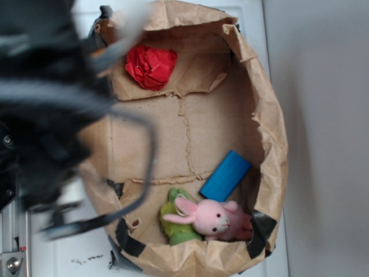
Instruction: Grab the pink bunny.
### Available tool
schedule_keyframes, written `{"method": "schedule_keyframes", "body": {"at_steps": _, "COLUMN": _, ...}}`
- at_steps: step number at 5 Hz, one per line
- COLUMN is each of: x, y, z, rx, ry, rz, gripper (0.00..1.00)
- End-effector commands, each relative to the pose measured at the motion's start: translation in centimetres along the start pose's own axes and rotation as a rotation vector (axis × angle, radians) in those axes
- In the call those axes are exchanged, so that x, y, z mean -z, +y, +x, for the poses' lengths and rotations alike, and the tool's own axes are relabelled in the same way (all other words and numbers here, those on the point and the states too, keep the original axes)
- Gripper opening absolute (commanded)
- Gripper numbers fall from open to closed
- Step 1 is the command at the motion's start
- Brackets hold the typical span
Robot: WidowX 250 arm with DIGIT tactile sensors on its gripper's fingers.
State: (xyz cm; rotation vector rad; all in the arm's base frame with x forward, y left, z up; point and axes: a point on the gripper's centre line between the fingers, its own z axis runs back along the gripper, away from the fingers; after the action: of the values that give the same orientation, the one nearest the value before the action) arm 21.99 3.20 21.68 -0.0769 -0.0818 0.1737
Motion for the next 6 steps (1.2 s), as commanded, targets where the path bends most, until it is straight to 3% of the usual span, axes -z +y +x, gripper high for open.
{"method": "schedule_keyframes", "body": {"at_steps": 1, "x": 3.4, "y": 1.0, "z": 9.3, "rx": -0.027, "ry": -0.099, "rz": 0.066, "gripper": 1.00}}
{"method": "schedule_keyframes", "body": {"at_steps": 2, "x": 5.7, "y": 0.4, "z": 9.6, "rx": 0.052, "ry": -0.127, "rz": 0.035, "gripper": 1.00}}
{"method": "schedule_keyframes", "body": {"at_steps": 3, "x": 8.0, "y": -1.2, "z": 8.3, "rx": 0.205, "ry": -0.107, "rz": -0.037, "gripper": 1.00}}
{"method": "schedule_keyframes", "body": {"at_steps": 4, "x": 8.8, "y": -2.4, "z": 7.6, "rx": 0.265, "ry": -0.060, "rz": -0.059, "gripper": 1.00}}
{"method": "schedule_keyframes", "body": {"at_steps": 6, "x": 8.8, "y": -2.4, "z": 7.6, "rx": 0.265, "ry": -0.060, "rz": -0.059, "gripper": 1.00}}
